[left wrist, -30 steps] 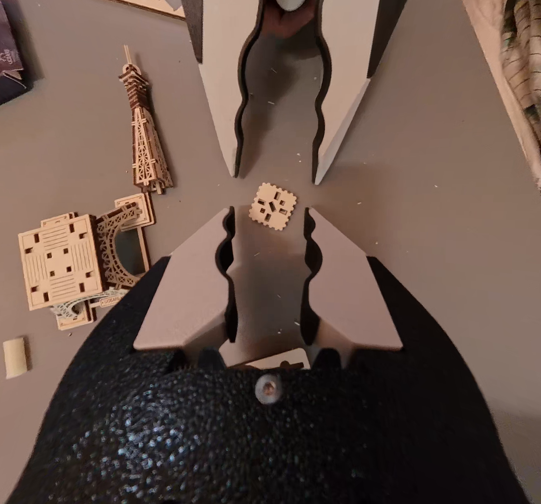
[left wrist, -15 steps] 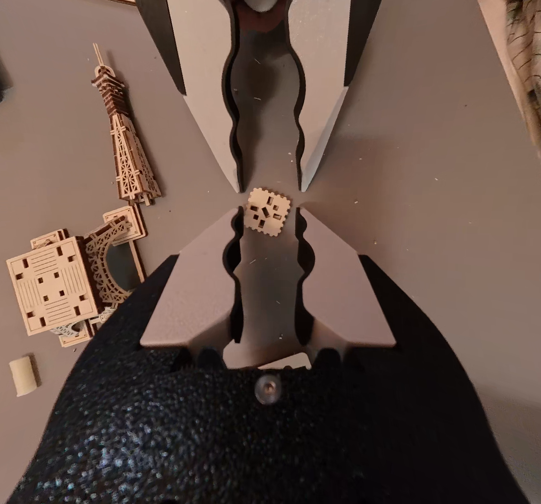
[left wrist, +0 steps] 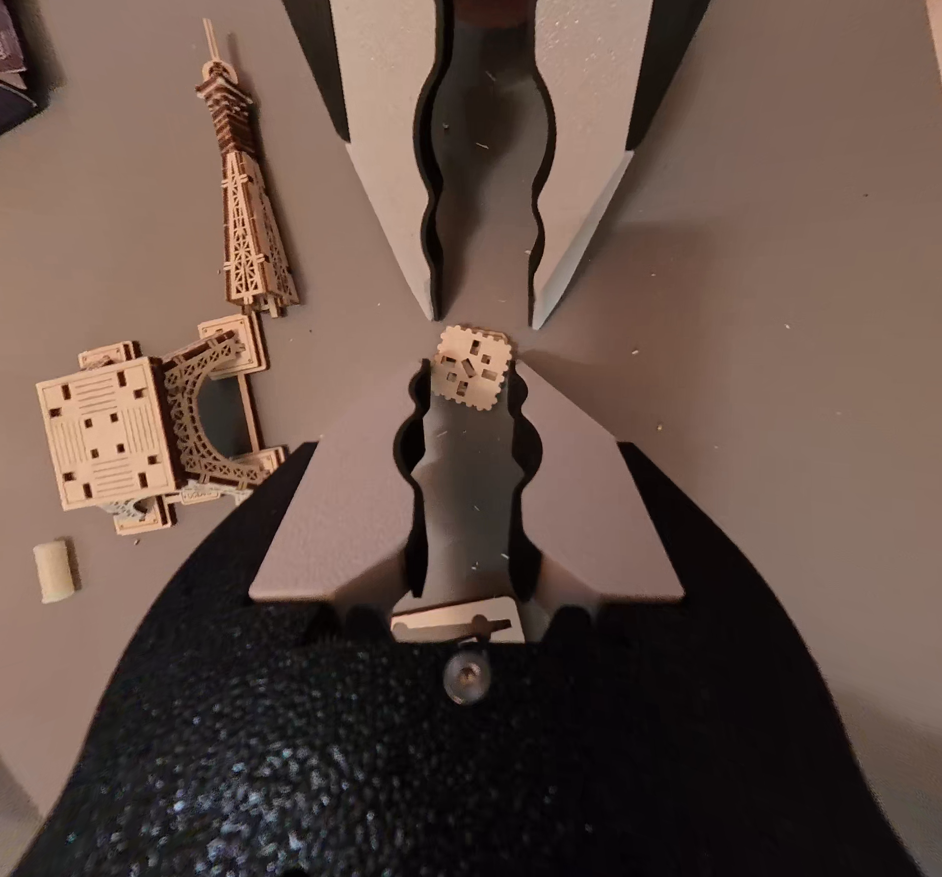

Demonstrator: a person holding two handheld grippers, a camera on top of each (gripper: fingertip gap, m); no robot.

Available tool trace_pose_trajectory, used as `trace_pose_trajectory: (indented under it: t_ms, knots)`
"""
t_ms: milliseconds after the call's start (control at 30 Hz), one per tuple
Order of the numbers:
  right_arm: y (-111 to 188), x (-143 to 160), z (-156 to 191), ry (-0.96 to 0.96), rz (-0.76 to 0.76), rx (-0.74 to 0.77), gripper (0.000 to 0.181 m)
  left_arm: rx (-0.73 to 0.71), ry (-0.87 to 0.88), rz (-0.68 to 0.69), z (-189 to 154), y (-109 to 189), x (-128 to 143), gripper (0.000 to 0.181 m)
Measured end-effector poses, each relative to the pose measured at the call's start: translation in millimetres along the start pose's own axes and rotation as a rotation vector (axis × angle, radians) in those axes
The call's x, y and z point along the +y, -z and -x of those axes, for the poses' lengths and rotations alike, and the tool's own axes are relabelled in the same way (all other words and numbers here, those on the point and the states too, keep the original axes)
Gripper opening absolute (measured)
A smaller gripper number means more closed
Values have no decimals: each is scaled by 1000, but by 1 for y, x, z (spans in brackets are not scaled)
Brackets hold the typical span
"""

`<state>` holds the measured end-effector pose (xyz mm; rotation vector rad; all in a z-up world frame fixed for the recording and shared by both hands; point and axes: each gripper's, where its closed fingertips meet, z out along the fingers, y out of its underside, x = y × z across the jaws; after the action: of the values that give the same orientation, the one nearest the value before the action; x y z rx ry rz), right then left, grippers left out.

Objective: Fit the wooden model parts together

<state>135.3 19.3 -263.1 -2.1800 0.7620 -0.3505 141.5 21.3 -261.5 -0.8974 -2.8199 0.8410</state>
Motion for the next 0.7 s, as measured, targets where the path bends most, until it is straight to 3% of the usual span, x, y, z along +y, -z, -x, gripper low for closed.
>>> trace_pose_trajectory:
  t_ms: [267, 700]
  knots:
    - [0, 0, 0, -2, 0, -2, 33, -59, 89, -29, 5, 2, -1, 28]
    - [0, -1, 0, -4, 0, -4, 33, -57, 67, 28, 0, -2, -3, 28]
